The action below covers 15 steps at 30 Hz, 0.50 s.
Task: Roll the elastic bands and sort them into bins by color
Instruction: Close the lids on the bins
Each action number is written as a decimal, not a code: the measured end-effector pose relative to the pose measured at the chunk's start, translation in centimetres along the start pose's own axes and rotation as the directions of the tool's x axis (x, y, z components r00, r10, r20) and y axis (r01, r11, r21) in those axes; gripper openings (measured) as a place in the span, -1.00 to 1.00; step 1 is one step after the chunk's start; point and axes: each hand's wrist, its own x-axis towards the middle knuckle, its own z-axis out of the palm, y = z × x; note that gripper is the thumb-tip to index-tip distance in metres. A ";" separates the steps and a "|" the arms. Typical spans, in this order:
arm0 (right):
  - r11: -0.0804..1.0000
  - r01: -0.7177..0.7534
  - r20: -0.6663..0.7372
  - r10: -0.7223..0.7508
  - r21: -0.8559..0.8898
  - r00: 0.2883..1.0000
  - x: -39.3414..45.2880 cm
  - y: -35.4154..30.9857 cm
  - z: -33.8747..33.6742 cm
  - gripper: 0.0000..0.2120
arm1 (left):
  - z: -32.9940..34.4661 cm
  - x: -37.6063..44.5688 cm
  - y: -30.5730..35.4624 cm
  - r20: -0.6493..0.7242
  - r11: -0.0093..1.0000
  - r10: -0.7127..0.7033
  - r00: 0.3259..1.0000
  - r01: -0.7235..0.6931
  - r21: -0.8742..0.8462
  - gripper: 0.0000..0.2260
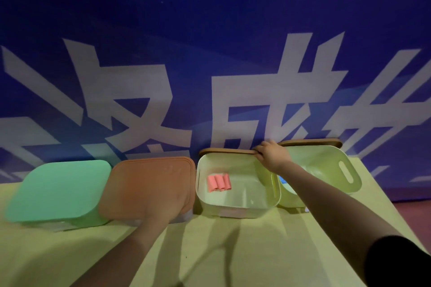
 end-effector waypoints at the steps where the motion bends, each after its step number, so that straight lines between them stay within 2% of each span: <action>1: 0.999 0.026 0.019 -0.025 -0.030 1.000 0.2 0.0 -0.2 -0.68 | 0.0 0.0 0.0 -0.001 1.000 0.003 1.000 -0.003 0.007 -0.43; 5: 0.990 0.065 -0.037 -0.070 -0.124 0.997 1.0 -0.8 -2.1 -0.67 | 0.0 0.0 -0.1 0.007 0.999 -0.005 1.000 0.005 0.045 -0.40; 9: 0.980 0.113 -0.160 -0.140 -0.163 0.977 0.7 -0.9 -4.2 -0.69 | 0.2 0.1 -0.2 -0.003 0.999 -0.007 1.000 0.007 0.036 -0.39; 15: 0.967 0.179 -0.441 -0.243 -0.182 0.864 -2.3 -0.8 -6.3 -0.82 | 0.3 0.3 -0.3 -0.001 0.998 -0.023 1.000 0.023 -0.058 -0.49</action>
